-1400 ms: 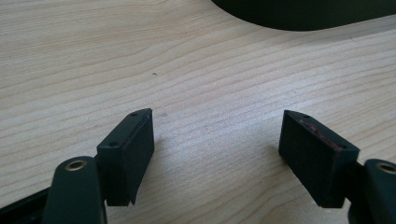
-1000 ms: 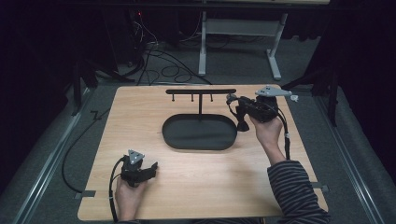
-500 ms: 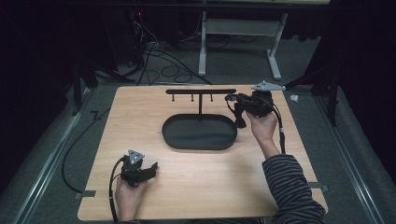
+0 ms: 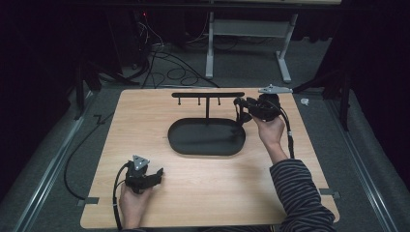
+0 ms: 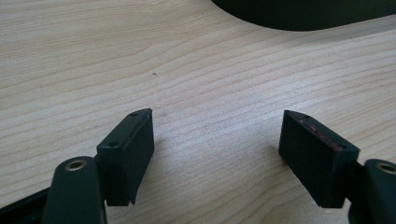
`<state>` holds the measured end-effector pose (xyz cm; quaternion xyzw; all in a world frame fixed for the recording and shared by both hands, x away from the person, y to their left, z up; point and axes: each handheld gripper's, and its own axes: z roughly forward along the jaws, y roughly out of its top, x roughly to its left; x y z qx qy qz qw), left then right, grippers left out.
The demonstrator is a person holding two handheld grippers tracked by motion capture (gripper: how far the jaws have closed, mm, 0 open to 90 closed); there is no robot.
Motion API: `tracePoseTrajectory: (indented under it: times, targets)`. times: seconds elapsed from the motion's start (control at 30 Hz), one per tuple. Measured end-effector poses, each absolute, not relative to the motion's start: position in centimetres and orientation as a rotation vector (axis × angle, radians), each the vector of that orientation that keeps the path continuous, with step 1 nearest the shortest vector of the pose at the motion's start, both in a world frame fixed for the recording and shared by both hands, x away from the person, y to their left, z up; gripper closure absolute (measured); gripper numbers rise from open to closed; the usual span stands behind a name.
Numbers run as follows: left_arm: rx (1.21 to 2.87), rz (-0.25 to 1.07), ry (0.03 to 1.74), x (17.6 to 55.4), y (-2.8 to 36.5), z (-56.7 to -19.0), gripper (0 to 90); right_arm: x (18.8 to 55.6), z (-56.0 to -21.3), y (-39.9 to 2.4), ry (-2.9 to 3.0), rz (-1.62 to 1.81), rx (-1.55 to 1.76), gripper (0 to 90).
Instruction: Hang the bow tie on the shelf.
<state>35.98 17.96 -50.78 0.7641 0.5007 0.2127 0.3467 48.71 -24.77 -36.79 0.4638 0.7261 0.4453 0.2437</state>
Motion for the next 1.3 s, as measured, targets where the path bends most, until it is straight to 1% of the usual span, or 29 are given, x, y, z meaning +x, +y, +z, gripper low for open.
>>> tracePoseTrajectory:
  times: [0.17,0.2,0.3,0.33,0.7,1.0,1.3]
  targets:
    - [1.982,0.553,1.300,36.0,18.0,-50.8,27.1,48.4,-36.4,-25.1,1.972,1.226,1.261,70.7]
    - [1.982,0.552,1.299,36.0,18.0,-50.8,27.1,48.1,-36.2,-25.4,1.965,1.235,1.262,68.3]
    - [1.982,0.552,1.299,36.0,18.0,-50.8,27.0,48.0,-36.0,-25.6,1.963,1.236,1.257,66.5]
    - [1.982,0.552,1.299,36.0,18.0,-50.8,26.9,47.7,-35.9,-25.8,1.958,1.245,1.258,64.2]
    - [1.982,0.551,1.299,36.0,18.0,-50.8,27.0,46.3,-35.9,-27.6,1.972,1.284,1.272,57.2]
    - [1.982,0.552,1.299,36.0,18.0,-50.8,27.0,44.6,-35.5,-29.2,1.950,1.317,1.271,56.3]
    - [1.982,0.552,1.299,36.0,18.0,-50.8,27.0,43.6,-35.6,-30.0,1.940,1.320,1.274,56.4]
